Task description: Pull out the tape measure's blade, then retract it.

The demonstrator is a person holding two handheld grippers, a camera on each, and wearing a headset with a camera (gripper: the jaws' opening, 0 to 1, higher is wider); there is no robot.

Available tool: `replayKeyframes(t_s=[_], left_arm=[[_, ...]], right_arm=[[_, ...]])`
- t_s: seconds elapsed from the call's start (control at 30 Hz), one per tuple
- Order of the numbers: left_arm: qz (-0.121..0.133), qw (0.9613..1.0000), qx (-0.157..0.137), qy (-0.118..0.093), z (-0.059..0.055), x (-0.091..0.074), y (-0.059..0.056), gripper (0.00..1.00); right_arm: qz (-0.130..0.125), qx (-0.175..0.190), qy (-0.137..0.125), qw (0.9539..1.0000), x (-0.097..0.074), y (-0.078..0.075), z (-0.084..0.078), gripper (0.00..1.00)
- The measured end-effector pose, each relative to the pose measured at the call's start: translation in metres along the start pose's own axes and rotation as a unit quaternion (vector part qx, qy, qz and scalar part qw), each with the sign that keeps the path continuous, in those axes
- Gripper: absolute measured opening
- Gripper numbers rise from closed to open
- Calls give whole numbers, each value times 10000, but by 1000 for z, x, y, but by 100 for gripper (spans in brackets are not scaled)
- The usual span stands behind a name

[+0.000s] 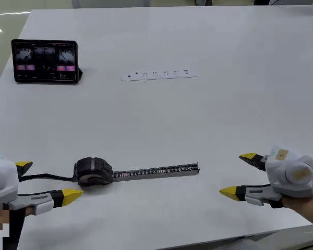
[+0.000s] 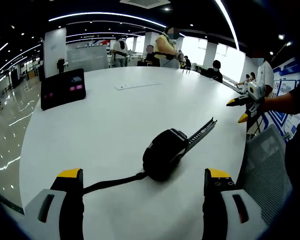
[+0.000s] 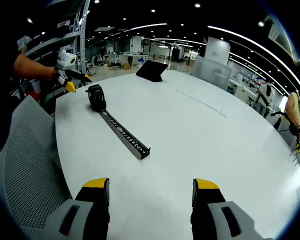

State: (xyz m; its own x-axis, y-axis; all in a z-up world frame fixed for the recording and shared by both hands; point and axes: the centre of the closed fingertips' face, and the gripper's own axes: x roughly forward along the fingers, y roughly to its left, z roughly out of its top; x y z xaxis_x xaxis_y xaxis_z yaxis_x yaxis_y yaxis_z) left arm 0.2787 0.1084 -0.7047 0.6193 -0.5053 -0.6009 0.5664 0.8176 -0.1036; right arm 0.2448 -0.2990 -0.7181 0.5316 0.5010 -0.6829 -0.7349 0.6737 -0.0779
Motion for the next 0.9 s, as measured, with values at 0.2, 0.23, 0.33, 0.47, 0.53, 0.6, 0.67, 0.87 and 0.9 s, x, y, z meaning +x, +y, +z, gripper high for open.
replayKeyframes(t_s=[0.2,0.23,0.33,0.47,0.53,0.6,0.67,0.87,0.9], left_arm=[[-49,9996,283,-40,-10,-14,-6,99],[-48,9995,300,-27,-12,-16,-6,99],[-20,9995,309,-66,-14,-21,-4,99],[27,9996,246,-103,-14,-26,-3,99],[71,9997,237,-24,-16,-27,-1,99],[76,9997,231,-8,-17,-28,-1,99],[88,9998,204,-2,-17,-29,-1,99],[-6,9998,191,36,-16,-29,-6,99],[-16,9998,204,40,-16,-29,-7,99]], right_arm=[[-73,194,-148,9997,-15,-2,-5,75],[-67,205,-150,9997,-16,-2,-6,78],[3,268,-154,9995,-19,1,-10,85],[-48,443,-209,9988,-23,-1,-13,96],[-98,491,-244,9984,-27,-6,-14,99],[-145,542,-253,9981,-31,-10,-14,99],[-196,554,-254,9980,-36,-13,-15,99],[-221,539,-164,9982,-43,-14,-22,99],[-178,580,-179,9980,-43,-13,-21,99]])
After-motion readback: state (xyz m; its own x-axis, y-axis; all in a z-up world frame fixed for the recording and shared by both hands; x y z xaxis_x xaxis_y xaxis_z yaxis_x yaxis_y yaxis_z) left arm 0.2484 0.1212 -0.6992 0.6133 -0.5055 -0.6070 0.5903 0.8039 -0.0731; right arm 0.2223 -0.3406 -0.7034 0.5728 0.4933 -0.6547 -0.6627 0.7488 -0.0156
